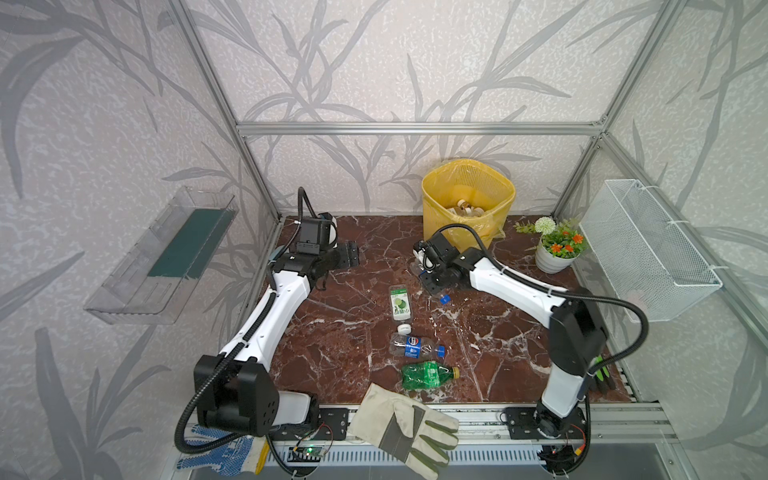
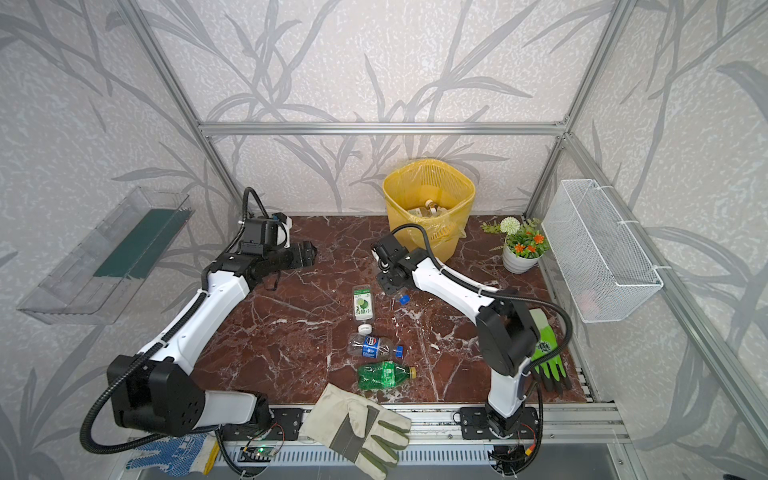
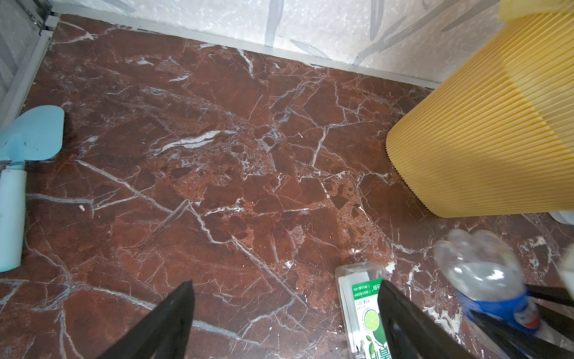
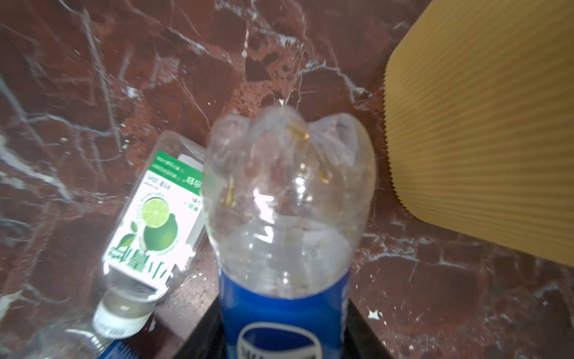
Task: Throw the plastic bottles in the bin
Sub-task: 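Grasp the blue-labelled bottle with the right gripper and lift it, then carry the blue-labelled bottle over the yellow bin and open the right gripper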
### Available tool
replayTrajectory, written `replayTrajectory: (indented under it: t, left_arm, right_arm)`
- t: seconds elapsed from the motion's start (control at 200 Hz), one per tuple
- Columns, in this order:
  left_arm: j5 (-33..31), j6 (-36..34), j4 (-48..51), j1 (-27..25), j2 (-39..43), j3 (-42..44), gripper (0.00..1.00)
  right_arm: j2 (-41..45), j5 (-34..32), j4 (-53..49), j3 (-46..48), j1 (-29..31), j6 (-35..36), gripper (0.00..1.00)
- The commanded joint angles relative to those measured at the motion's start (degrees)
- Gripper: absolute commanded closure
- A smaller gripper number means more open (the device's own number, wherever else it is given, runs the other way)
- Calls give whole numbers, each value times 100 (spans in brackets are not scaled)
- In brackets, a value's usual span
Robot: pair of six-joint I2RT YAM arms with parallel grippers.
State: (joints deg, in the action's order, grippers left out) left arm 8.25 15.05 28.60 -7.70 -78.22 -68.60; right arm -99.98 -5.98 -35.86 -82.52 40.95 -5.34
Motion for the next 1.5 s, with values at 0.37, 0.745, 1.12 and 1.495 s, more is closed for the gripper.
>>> replayTrajectory:
  t: [0.37,0.745,1.12,1.495]
  left_arm:
    - [191,63,-105,41,-114,22,9]
    - [330,93,-76,31,-333,-10,10]
    - [221,75,6,32,-333,-43,8]
    - [638,239,261,-338,-266,-74,1]
  right_arm:
    - [4609,-196,998,4307,-1221,-2590,48]
    - [5056,1486,1099,5442,-4082,-2917,46]
    - [1967,3763,545,-1794,-3749,-3016,21]
    - [2201,3603,914,436,-4486,-3081,1]
